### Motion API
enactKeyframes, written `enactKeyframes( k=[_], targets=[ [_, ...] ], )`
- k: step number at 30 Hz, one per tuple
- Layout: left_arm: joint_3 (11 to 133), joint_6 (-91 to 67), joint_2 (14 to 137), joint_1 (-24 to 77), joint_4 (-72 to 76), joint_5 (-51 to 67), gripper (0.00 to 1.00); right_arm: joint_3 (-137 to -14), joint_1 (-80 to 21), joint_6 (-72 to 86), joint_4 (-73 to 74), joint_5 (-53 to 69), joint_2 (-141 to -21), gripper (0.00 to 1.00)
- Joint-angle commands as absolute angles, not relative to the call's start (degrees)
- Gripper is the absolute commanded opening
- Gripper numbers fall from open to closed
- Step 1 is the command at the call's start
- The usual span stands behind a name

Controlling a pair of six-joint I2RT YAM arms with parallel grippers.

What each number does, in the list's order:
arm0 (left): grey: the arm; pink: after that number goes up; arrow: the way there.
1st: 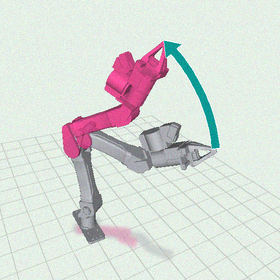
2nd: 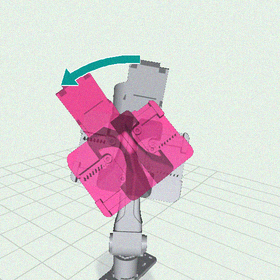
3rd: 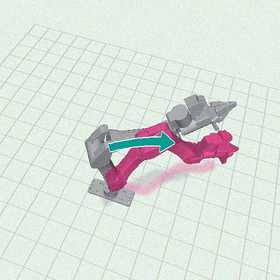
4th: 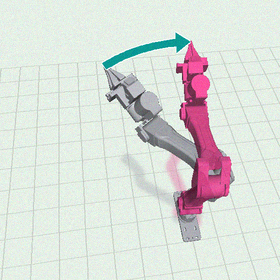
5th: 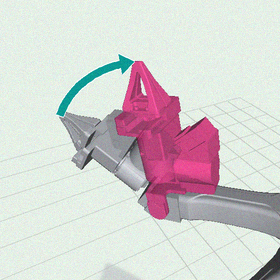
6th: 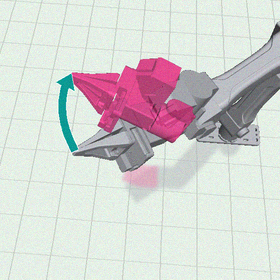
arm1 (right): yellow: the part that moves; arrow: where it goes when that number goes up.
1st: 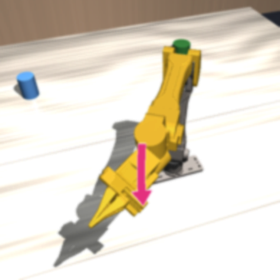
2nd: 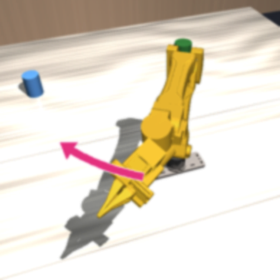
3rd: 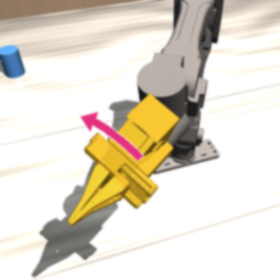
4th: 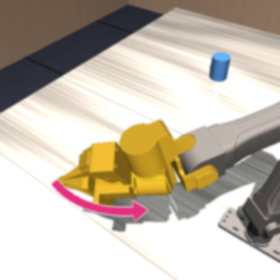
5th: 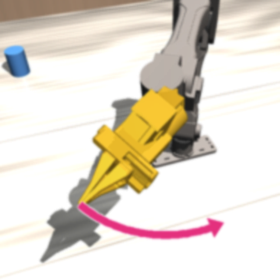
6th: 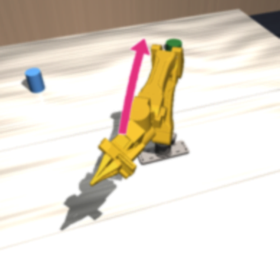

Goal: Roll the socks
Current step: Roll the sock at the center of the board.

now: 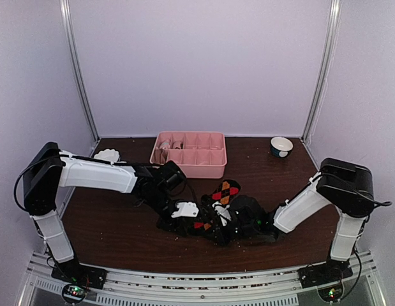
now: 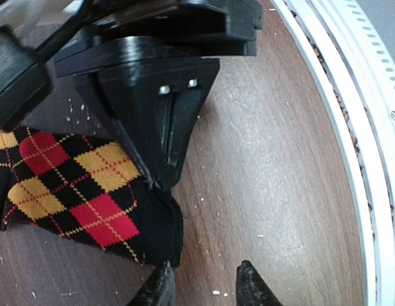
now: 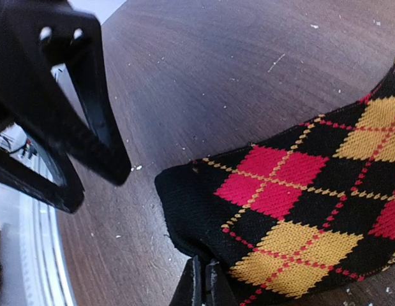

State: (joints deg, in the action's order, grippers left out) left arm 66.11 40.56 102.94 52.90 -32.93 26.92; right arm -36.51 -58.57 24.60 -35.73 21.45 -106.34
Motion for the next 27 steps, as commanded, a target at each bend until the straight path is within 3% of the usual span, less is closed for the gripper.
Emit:
enactKeyframes(
  k=[1, 20, 27],
  targets=[
    [67.54, 40.09, 104.92, 53.55, -28.61, 28.25, 0.33, -35.76, -56.72, 32.83, -33.0, 28.69, -110.46, 0.0],
    [70.75, 44.9, 111.99, 54.05, -28.06, 22.06, 0.3, -34.13, -54.24, 38.81, -37.94, 36.4, -113.32, 0.0],
    [71.43, 44.16, 113.68, 54.05, -29.98, 22.19, 0.18, -34.13, -53.82, 39.54, -38.43, 37.65, -113.0, 0.0]
  ],
)
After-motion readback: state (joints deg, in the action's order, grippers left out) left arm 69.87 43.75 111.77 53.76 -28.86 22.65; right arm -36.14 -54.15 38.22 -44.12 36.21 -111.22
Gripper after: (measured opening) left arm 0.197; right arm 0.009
